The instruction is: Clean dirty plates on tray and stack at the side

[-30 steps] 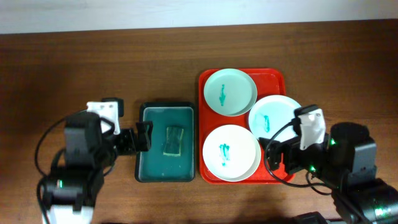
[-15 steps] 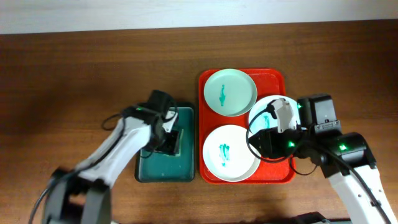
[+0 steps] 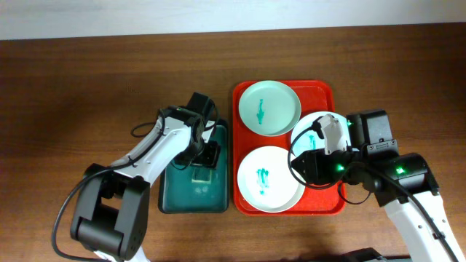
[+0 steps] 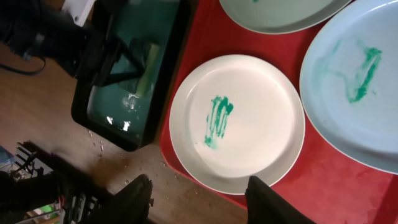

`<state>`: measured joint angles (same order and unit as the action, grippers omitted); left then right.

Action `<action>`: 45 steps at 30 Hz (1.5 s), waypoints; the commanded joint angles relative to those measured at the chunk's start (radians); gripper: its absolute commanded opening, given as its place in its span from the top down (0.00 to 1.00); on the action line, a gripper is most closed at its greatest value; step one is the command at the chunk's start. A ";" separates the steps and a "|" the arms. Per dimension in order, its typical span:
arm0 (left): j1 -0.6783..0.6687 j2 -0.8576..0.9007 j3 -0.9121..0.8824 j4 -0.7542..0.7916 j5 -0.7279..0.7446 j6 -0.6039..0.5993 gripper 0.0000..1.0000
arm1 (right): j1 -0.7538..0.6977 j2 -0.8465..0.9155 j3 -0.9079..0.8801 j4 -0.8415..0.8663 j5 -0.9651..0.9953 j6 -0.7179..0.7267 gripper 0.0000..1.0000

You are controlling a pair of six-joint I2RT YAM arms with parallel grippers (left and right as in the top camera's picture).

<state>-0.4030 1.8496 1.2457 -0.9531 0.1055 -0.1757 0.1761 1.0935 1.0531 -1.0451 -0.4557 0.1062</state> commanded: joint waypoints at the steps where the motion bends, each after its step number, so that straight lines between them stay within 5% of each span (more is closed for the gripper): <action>1: -0.002 -0.010 -0.039 0.143 -0.113 0.005 0.30 | -0.006 0.004 0.015 0.001 -0.011 0.006 0.49; 3: -0.002 -0.010 -0.085 0.241 -0.113 0.005 0.37 | -0.006 0.004 0.015 0.000 -0.011 0.006 0.49; 4: -0.002 -0.010 -0.114 0.290 -0.113 0.005 0.49 | -0.006 0.004 0.015 0.000 -0.011 0.006 0.49; 6: -0.002 -0.010 -0.145 0.322 -0.113 0.006 0.98 | -0.006 0.004 0.015 0.000 -0.011 0.006 0.49; 7: -0.002 -0.010 -0.147 0.316 -0.113 0.006 1.00 | -0.006 0.004 0.015 0.000 -0.011 0.006 0.49; 11: -0.002 -0.022 -0.087 0.222 -0.109 0.006 0.95 | -0.006 0.004 0.015 0.000 -0.011 0.006 0.49; 12: -0.002 -0.028 -0.055 0.193 -0.109 0.006 0.59 | -0.006 0.004 0.015 0.000 -0.011 0.006 0.49; 14: -0.002 -0.045 0.026 0.113 -0.109 0.005 0.21 | -0.006 0.004 0.015 -0.001 -0.011 0.007 0.49; 17: -0.002 -0.058 0.081 -0.046 -0.101 0.005 0.18 | -0.006 0.005 0.015 -0.036 0.005 0.008 0.49; 23: -0.002 -0.049 -0.095 -0.028 -0.008 -0.063 0.42 | -0.006 0.080 0.012 -0.099 0.171 0.172 0.48; 24: -0.002 -0.049 -0.167 0.068 -0.007 -0.071 0.64 | -0.006 0.124 0.012 -0.117 0.153 0.172 0.44; 27: -0.002 -0.049 -0.218 0.163 -0.008 -0.071 1.00 | -0.006 0.216 0.010 -0.131 0.142 0.172 0.44; 34: -0.002 -0.073 0.025 -0.039 -0.009 -0.008 1.00 | -0.026 0.414 -0.066 -0.028 0.067 0.096 0.45; 36: -0.002 -0.088 0.129 -0.119 -0.016 -0.001 1.00 | -0.068 0.487 -0.089 0.036 0.075 0.097 0.60; 42: -0.002 -0.097 0.234 -0.166 0.064 0.010 1.00 | -0.090 0.598 -0.134 0.180 0.105 0.092 0.66; 45: -0.002 -0.097 0.234 -0.167 0.125 0.010 1.00 | -0.076 0.600 -0.185 0.253 0.121 0.130 0.87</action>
<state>-0.4038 1.7763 1.4647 -1.1183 0.1513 -0.1791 0.0879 1.6821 0.9054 -0.8165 -0.3553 0.2062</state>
